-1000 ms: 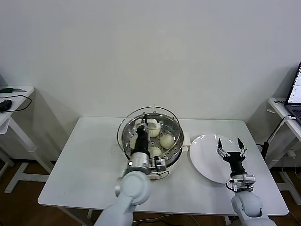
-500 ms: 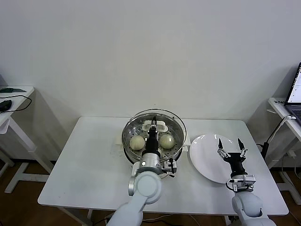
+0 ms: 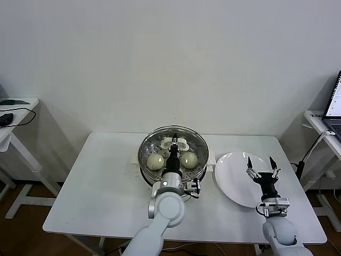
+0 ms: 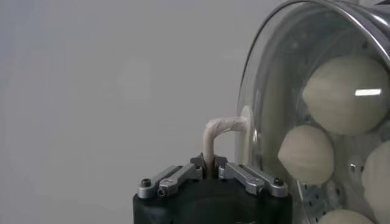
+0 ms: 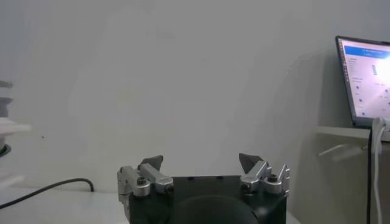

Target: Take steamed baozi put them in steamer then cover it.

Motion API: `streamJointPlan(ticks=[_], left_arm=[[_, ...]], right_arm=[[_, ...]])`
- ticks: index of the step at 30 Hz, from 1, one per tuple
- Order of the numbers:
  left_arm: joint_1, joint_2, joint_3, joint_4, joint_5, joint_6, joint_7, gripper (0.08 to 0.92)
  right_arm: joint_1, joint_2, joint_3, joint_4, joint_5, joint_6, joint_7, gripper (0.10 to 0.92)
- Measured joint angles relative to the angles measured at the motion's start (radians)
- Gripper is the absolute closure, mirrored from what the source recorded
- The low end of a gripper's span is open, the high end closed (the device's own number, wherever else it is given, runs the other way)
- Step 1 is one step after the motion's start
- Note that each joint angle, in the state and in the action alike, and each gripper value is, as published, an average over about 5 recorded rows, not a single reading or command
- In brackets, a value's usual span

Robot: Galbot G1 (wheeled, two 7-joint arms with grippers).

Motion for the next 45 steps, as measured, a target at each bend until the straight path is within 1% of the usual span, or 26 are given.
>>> streamJointPlan(ticks=[13,25,28,37,45], left_arm=[[0.000,0.004,-0.001,0.007,-0.001,0.008,0.024,0.804],[0.000,0.003,-0.006,0.018,-0.004,0.012,0.028,0.800],[0.002,0.003,-0.009,0.017,-0.004,0.013,0.027,0.751],[0.010,-0.001,-0.012,0.001,-0.016,0.015,0.013,0.496],[0.024,0.017,-0.010,-0.039,-0.038,0.027,0.010,0.266]], right_arm=[[0.005,0.006,-0.002,-0.009,-0.006,0.011,-0.003,0.203],[0.006,0.006,-0.003,-0.011,-0.008,0.014,-0.004,0.203],[0.005,0.005,-0.003,-0.011,-0.009,0.014,-0.004,0.203],[0.005,0.004,-0.005,-0.012,-0.011,0.014,-0.005,0.203],[0.006,-0.001,-0.006,-0.011,-0.012,0.014,-0.007,0.203]])
